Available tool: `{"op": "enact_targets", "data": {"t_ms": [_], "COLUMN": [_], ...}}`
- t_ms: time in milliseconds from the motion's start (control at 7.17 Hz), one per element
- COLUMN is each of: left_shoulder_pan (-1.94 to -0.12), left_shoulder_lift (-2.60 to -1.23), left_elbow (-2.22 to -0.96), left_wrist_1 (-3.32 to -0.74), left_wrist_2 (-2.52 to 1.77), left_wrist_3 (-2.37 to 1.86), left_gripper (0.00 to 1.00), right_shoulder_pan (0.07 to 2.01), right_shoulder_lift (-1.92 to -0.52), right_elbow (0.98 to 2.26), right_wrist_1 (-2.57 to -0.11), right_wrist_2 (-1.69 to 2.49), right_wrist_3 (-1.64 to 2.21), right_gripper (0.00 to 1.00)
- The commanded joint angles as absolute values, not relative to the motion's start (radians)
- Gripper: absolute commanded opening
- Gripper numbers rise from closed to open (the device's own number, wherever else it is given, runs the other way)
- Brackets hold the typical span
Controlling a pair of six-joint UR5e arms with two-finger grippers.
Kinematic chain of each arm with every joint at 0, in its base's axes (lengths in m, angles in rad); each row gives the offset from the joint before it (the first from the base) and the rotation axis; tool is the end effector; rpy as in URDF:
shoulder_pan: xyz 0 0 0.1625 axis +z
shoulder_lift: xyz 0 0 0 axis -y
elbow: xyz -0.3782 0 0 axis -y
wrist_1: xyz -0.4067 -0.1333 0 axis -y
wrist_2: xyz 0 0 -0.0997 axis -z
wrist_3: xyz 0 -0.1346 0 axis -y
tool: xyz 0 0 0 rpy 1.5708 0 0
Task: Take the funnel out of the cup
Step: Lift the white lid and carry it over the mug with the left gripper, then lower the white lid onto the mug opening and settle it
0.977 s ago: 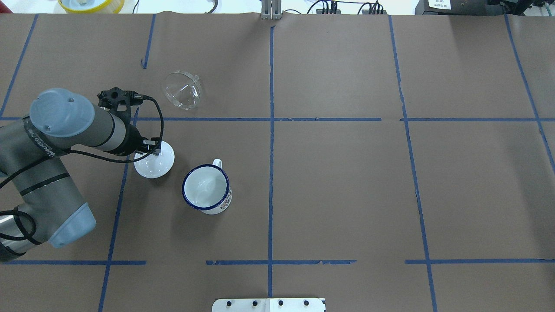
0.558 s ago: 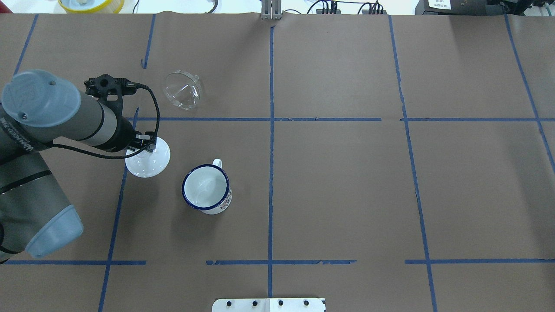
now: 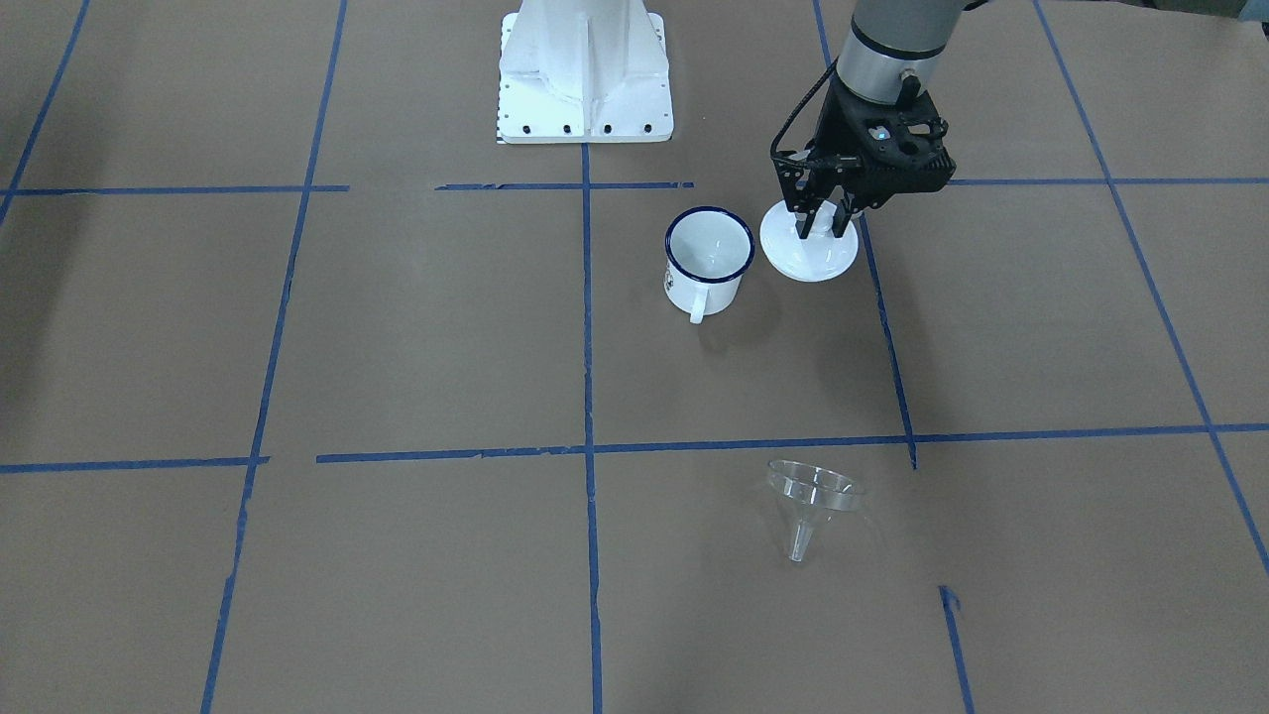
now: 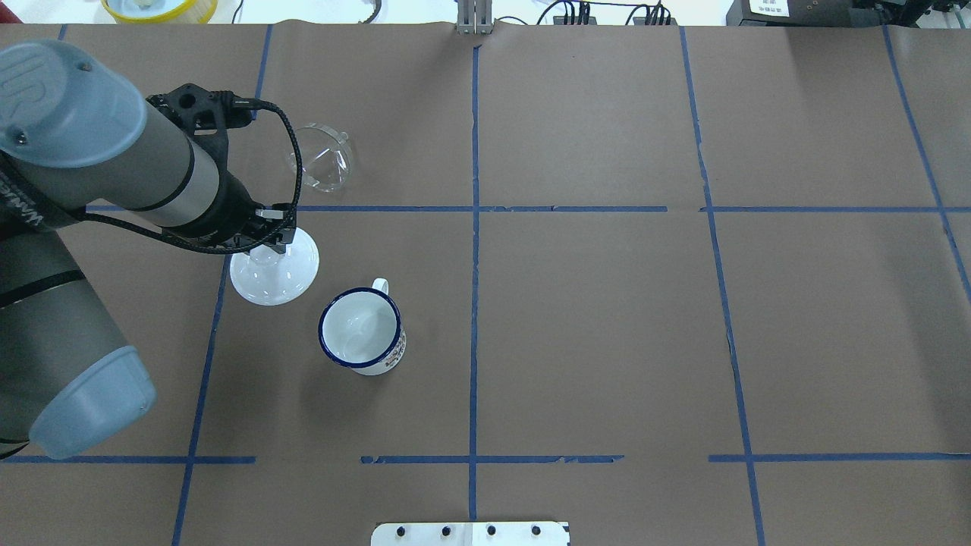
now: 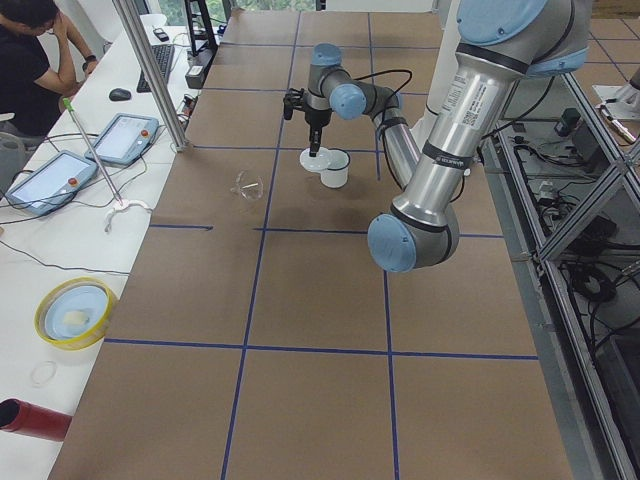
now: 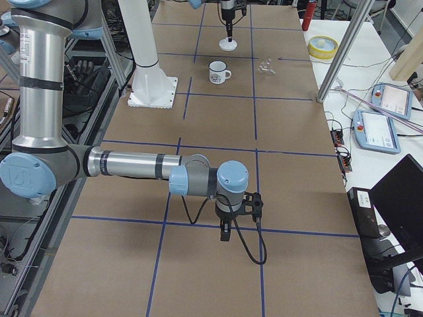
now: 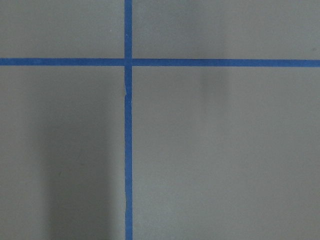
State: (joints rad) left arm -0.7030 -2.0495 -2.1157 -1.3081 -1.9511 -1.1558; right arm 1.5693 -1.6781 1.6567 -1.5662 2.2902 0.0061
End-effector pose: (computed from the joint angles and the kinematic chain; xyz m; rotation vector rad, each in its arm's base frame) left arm 0.3613 -0.4154 0.1726 0.0919 0.8288 -0.1265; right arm 0.0439 -0.4642 0.6501 -0.0188 -0.7193 0.0104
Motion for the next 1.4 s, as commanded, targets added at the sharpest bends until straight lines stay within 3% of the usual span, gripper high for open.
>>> {"op": "enact_targets", "data": {"t_ms": [0, 140, 698, 1256], "left_shoulder_pan": [-0.623, -0.603, -0.565, -0.557], "left_shoulder_lift": [-2.132, -2.175, -2.171, -2.158], "left_elbow": [-2.061, -1.996, -1.951, -1.962], "left_wrist_1": [-1.287, -1.295, -1.373, -1.371], "left_wrist_2": [-1.954, -1.950, -1.890, -1.887], "left_wrist_3": [-1.262, -1.308, -1.367, -1.370], "left_gripper": [0.00, 0.00, 0.00, 0.00], "right_shoulder_pan": [1.569, 1.569, 1.569, 1.569], "right_shoulder_lift": [-1.678, -1.678, -1.678, -1.678], "right_elbow": [1.657, 1.657, 1.657, 1.657], "right_wrist_1": [-1.566, -1.566, -1.566, -1.566], "right_wrist_2": [2.290, 2.290, 2.290, 2.290], "right_wrist_3": [0.006, 0.006, 0.006, 0.006], "right_gripper": [1.00, 1.00, 1.00, 1.00]}}
